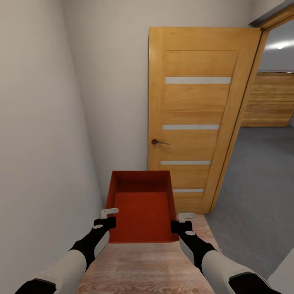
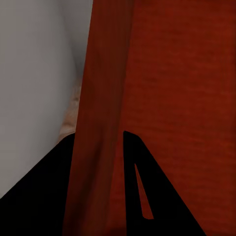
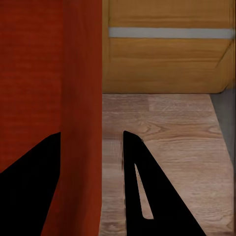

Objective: Move the two storage containers from the living room to the garage. In the garage, place one container on the floor and stack the other container on top of it (either order is fine).

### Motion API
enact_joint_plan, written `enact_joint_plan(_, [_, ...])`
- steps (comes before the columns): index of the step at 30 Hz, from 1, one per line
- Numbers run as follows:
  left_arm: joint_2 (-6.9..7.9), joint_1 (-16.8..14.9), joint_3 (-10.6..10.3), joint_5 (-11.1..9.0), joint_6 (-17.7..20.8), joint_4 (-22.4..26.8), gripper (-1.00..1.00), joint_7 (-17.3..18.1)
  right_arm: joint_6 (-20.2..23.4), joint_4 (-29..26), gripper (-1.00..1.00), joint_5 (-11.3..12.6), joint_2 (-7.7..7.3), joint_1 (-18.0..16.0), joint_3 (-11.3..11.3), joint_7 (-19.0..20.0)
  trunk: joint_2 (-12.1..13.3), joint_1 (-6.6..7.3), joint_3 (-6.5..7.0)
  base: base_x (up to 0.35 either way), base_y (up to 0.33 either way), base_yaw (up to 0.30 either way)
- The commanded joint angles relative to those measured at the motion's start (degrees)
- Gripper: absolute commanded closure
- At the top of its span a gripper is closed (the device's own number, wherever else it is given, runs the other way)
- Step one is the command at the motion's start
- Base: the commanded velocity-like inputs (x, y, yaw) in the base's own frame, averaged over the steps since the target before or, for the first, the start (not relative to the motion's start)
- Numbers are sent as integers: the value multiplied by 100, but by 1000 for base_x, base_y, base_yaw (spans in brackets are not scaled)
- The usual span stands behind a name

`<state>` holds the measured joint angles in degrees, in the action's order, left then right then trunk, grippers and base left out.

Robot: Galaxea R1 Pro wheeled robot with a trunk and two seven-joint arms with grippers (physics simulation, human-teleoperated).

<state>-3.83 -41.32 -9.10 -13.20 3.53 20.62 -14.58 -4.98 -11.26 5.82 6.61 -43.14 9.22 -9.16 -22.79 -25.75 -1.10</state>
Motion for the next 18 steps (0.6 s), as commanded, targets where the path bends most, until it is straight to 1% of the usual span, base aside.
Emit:
enact_joint_plan(1, [223,-7,287,81,-274,30,100,-152,-20,18,100,111,-2,-2,53,-25,-12,-3,-12,0,0,-246])
enact_joint_plan(18, [224,-7,294,72,-269,30,100,-152,-20,18,100,112,-2,-2,53,-24,-12,-3,-12,0,0,-250])
